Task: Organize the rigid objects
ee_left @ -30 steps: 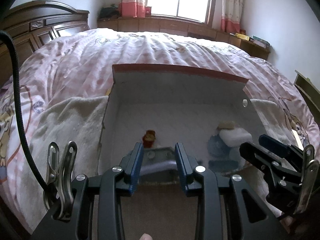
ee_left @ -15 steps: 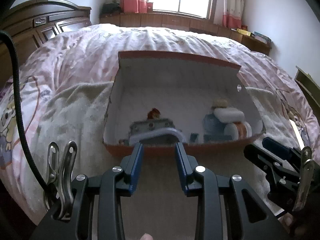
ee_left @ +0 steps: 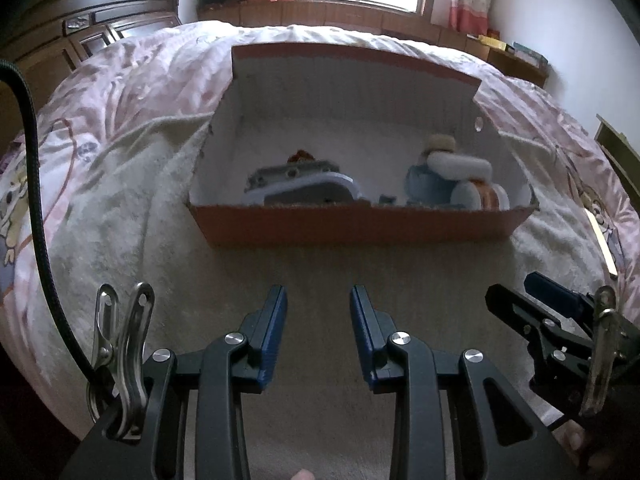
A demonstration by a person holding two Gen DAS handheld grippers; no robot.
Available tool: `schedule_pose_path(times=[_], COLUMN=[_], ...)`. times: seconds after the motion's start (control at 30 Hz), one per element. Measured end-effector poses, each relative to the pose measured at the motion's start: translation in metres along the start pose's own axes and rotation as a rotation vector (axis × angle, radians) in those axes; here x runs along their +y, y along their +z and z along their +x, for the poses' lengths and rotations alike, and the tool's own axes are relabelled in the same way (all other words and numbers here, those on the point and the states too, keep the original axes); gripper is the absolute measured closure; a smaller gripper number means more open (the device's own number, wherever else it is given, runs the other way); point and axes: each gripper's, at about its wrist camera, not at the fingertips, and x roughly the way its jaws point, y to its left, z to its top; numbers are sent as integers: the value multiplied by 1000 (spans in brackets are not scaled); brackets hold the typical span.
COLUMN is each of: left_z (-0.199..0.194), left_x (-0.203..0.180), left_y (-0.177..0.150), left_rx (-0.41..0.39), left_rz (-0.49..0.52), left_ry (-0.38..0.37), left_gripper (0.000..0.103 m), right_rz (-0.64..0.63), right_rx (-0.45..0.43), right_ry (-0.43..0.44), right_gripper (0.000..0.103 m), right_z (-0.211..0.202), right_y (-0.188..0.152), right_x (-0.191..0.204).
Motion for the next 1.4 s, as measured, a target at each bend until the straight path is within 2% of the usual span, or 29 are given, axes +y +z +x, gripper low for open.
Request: schedule_pose_path(times=[0.57, 1.4], left_z=[16, 18], left_x=[-5, -5], left_y=[-10, -10], left_rx=[58, 64], left_rz=[5, 2], left_ry=[6, 10], left_gripper=[70, 70], right_rz=[16, 20], right_rx=[52, 54], right_ry=[-7, -6], right_gripper=[37, 37], right_z=[15, 16], right_y=[-8, -9], right_x=[-3, -5])
